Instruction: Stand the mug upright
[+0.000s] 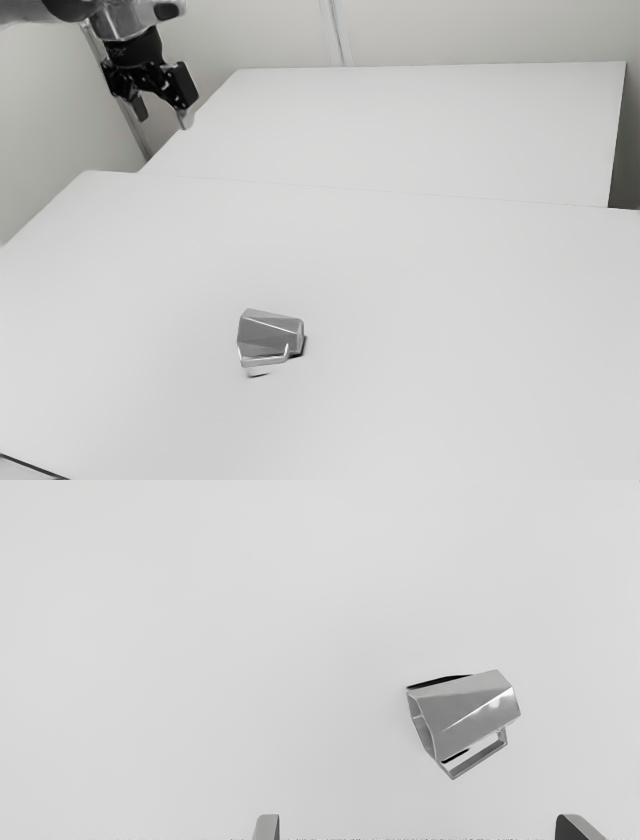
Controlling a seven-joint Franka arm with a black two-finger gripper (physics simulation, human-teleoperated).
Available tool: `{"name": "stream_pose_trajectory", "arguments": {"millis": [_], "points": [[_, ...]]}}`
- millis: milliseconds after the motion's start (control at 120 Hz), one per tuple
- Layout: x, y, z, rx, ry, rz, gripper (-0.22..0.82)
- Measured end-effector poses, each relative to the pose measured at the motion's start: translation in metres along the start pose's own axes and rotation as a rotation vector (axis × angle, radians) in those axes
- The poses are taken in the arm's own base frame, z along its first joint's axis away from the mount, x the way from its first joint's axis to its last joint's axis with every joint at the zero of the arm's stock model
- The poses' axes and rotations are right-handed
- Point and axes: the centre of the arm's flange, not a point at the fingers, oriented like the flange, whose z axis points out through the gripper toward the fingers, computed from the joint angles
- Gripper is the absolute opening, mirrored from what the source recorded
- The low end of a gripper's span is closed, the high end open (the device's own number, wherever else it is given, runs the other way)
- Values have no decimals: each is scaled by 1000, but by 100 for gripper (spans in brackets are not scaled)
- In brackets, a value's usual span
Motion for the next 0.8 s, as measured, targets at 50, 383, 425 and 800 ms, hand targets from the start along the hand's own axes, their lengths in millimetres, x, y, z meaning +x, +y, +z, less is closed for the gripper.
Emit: {"name": "stream_pose_trajectory", "arguments": {"millis": [50, 383, 425, 800], "points": [[0, -9, 11, -26, -10, -14, 60], [-34, -13, 207, -336, -217, -105, 60], [-41, -18, 234, -399, -218, -151, 60], [-93, -63, 362, -774, -74, -511, 60]]}}
